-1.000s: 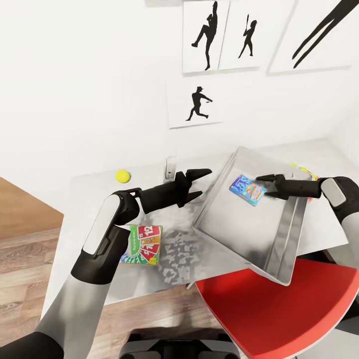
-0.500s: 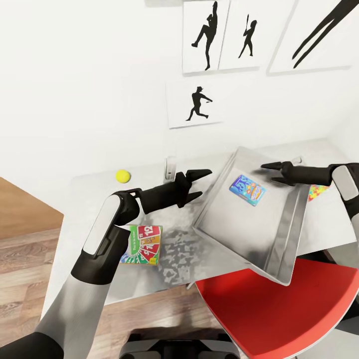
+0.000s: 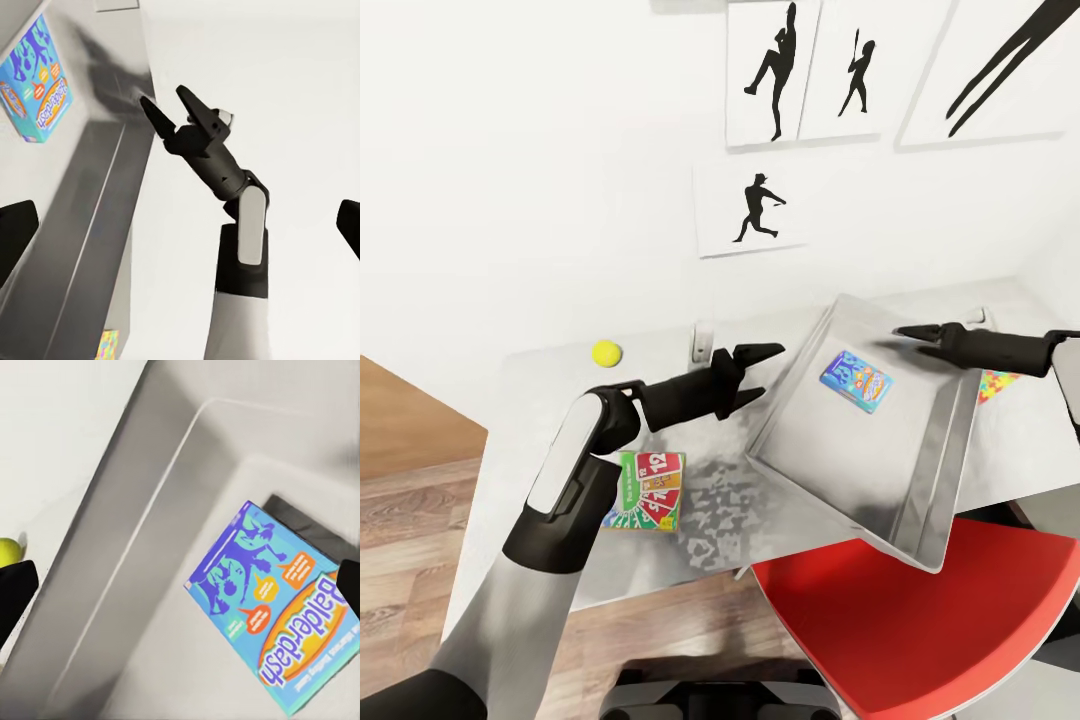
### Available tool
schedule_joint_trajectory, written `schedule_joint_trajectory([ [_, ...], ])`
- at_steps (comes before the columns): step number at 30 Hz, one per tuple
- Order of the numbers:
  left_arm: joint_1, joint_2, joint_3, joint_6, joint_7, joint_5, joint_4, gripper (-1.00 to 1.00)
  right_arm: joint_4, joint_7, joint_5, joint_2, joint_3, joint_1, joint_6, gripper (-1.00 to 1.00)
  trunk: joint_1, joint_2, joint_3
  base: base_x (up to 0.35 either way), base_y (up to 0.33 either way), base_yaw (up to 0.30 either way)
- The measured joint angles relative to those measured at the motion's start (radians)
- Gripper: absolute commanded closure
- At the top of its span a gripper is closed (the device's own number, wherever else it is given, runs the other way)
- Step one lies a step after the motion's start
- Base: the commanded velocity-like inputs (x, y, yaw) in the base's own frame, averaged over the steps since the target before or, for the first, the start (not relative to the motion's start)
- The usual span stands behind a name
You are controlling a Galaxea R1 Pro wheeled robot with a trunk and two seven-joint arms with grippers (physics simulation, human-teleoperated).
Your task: Put all the toys in the child's room - the three board games (two on the bed and one on the table), the two jigsaw puzzles on the table, and the tennis ball on the table - inside the toy box on the table in the child's room.
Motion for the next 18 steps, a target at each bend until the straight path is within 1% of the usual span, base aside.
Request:
schedule_joint_trajectory([
  [1, 0.002, 0.000, 0.000, 0.000, 0.001, -0.001, 0.000, -1.00, -0.039, 0.000, 0.000, -0.001, -0.024, 0.023, 0.000, -1.00, 0.000, 0.000, 0.000, 0.000, 0.000, 0.000],
  [2, 0.002, 0.000, 0.000, 0.000, 0.001, -0.001, 0.000, -1.00, -0.040, 0.000, 0.000, 0.000, -0.025, 0.023, 0.000, -1.00, 0.000, 0.000, 0.000, 0.000, 0.000, 0.000],
  [5, 0.014, 0.000, -0.002, 0.000, 0.002, -0.005, -0.001, -1.00, -0.149, 0.001, -0.001, -0.002, -0.090, 0.094, 0.000, -1.00, 0.000, 0.000, 0.000, 0.000, 0.000, 0.000],
  [6, 0.014, 0.000, -0.002, 0.000, 0.002, -0.005, -0.001, -1.00, -0.150, 0.001, -0.001, -0.002, -0.090, 0.095, 0.000, -1.00, 0.000, 0.000, 0.000, 0.000, 0.000, 0.000],
  [8, 0.027, -0.001, -0.006, 0.000, 0.001, -0.009, -0.001, -1.00, -0.217, 0.003, -0.001, -0.003, -0.122, 0.145, 0.000, -1.00, 0.000, 0.000, 0.000, 0.000, 0.000, 0.000],
  [9, 0.027, -0.001, -0.006, 0.000, 0.001, -0.009, -0.001, -1.00, -0.218, 0.003, -0.001, -0.003, -0.122, 0.146, 0.000, -1.00, 0.000, 0.000, 0.000, 0.000, 0.000, 0.000],
  [10, 0.035, -0.001, -0.013, -0.001, 0.000, -0.012, -0.002, -1.00, -0.251, 0.004, -0.001, -0.003, -0.137, 0.171, 0.000, -1.00, 0.000, 0.000, 0.000, 0.000, 0.000, 0.000],
  [11, 0.035, -0.001, -0.013, -0.001, 0.000, -0.012, -0.002, -1.00, -0.252, 0.004, -0.001, -0.003, -0.137, 0.172, 0.000, -1.00, 0.000, 0.000, 0.000, 0.000, 0.000, 0.000],
  [13, 0.052, 0.000, -0.034, -0.002, -0.001, -0.020, -0.005, -1.00, -0.322, 0.004, -0.004, -0.005, -0.172, 0.227, 0.000, -1.00, 0.000, 0.000, 0.000, 0.000, 0.000, 0.000],
  [14, 0.053, 0.000, -0.034, -0.002, -0.001, -0.020, -0.005, -1.00, -0.323, 0.004, -0.004, -0.005, -0.173, 0.228, 0.000, -1.00, 0.000, 0.000, 0.000, 0.000, 0.000, 0.000],
  [16, 0.068, 0.000, -0.054, -0.003, -0.003, -0.029, -0.008, -1.00, -0.404, 0.005, -0.010, -0.005, -0.221, 0.290, 0.000, -1.00, 0.000, 0.000, 0.000, 0.000, 0.000, 0.000],
  [17, 0.068, 0.000, -0.054, -0.003, -0.003, -0.029, -0.008, -1.00, -0.406, 0.005, -0.010, -0.005, -0.222, 0.291, 0.000, -1.00, 0.000, 0.000, 0.000, 0.000, 0.000, 0.000],
  [18, 0.074, 0.000, -0.062, -0.004, -0.003, -0.034, -0.009, -1.00, -0.448, 0.005, -0.013, -0.006, -0.252, 0.324, 0.000, -1.00, 0.000, 0.000, 0.000, 0.000, 0.000, 0.000],
])
